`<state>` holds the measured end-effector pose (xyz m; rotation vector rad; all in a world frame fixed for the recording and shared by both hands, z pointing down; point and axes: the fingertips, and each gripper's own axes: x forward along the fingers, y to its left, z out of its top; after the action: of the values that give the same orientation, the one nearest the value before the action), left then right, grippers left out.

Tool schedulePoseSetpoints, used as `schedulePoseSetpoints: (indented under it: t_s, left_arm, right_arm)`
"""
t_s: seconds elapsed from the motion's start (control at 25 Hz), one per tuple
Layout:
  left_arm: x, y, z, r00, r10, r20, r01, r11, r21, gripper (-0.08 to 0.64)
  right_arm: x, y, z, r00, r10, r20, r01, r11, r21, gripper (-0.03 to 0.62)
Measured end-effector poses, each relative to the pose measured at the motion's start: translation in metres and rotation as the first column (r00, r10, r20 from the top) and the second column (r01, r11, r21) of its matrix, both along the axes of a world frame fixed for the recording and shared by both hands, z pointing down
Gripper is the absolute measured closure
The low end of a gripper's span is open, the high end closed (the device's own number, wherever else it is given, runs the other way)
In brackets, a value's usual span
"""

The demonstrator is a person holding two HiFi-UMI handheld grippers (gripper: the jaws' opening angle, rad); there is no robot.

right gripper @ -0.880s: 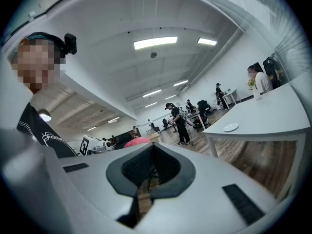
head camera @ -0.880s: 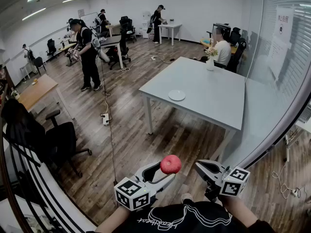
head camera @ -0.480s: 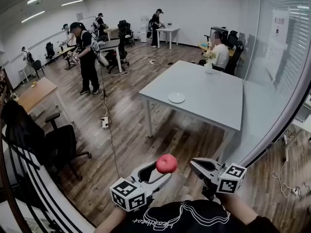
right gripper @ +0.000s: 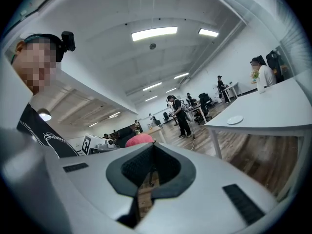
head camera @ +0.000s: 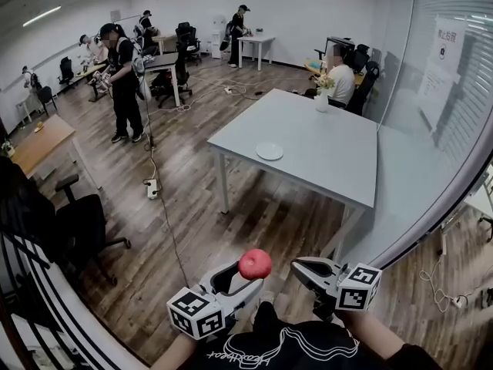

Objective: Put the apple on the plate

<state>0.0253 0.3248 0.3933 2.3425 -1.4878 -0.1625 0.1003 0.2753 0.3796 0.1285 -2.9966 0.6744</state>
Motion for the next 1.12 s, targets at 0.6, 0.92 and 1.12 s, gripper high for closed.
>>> schedulePoseSetpoints:
  t_s: [0.6,0.92,1.12]
  left_arm:
    - [-0.031,-0.185,0.029,0.999,0.052,0.017,-0.05,0.996,-0.08,0.27]
    - [-0.059,-0.309,0.035,0.994,0.084,0.074,-0.076,0.992,-0.1,0.27]
    - [-0.066,-0.35,0.028,0.99,0.089,0.113,-0.081,0.994,-0.07,0.27]
  right_arm:
    - [-0.023,-0.186,0.043,0.997,0.079,0.016,-0.077,0.992,-0.104,0.586]
    - [-0.059,-0.294,0.057,0.998,0.069,0.013,-0.067,0.992,-0.103,0.586]
    - [-0.07,-0.327,0.052,0.997,0.08,0.015,-0.079,0.995,-0.068,0.586]
